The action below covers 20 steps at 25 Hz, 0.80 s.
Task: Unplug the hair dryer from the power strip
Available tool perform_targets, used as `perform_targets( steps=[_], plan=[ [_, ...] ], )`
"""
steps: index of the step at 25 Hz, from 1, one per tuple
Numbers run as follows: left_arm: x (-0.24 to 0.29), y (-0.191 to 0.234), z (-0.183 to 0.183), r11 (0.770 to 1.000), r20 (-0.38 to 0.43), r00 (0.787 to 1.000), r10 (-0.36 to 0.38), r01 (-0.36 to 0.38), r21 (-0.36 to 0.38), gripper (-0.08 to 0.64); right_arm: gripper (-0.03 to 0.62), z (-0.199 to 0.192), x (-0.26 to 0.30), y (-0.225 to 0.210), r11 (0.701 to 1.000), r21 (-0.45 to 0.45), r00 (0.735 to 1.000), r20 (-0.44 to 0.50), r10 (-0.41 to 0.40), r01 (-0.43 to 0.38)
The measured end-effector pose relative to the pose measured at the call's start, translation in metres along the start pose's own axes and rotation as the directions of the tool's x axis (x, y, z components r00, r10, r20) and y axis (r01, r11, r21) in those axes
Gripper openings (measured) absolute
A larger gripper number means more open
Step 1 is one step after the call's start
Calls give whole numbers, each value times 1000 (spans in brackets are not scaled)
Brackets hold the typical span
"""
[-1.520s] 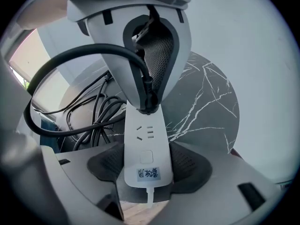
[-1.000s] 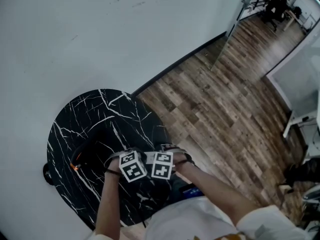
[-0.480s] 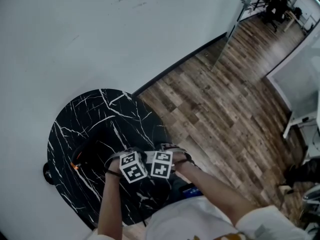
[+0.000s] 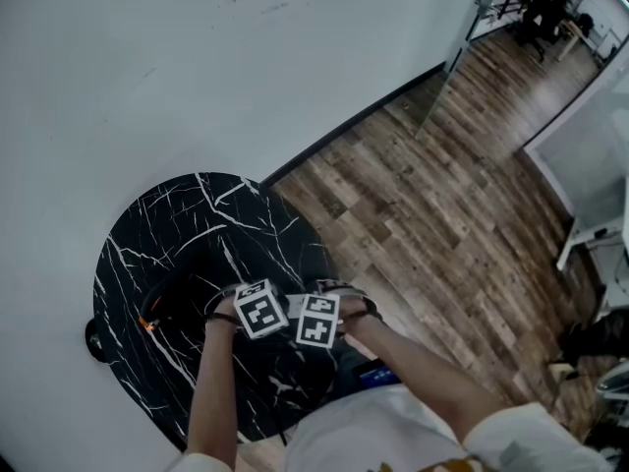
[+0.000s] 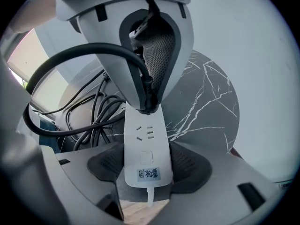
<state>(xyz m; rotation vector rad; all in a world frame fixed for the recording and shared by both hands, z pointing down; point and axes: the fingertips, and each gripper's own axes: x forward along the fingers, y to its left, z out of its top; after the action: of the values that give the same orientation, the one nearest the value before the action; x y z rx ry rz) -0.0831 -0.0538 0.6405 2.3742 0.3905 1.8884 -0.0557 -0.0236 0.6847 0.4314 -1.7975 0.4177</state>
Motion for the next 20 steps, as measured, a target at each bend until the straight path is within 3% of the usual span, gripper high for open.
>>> perform_targets(
  steps=[4, 8, 10, 16, 20],
  plan=[
    [-2, -1, 2, 1000, -3, 1000, 4, -4, 21, 57, 273, 1, -1, 0, 1000, 9, 1000, 1, 1, -1],
    [-2, -5, -3, 983, 5, 984, 180, -180, 44, 55, 273, 1, -1, 0, 1000, -4, 1000, -13, 0, 0],
    [-1, -4, -3, 978, 22, 978, 208, -208, 15, 54, 273, 0, -2, -1, 1000, -10, 1000, -17, -3, 3],
    [-4, 5, 1, 998, 48, 998, 44, -42, -39, 56, 273, 0, -1, -1, 1000, -12, 1000, -2, -2, 1],
    [-8, 3, 7, 998, 87, 996, 26, -21, -51, 60, 273, 0, -2, -1, 1000, -1, 1000, -7, -1, 1]
  ],
)
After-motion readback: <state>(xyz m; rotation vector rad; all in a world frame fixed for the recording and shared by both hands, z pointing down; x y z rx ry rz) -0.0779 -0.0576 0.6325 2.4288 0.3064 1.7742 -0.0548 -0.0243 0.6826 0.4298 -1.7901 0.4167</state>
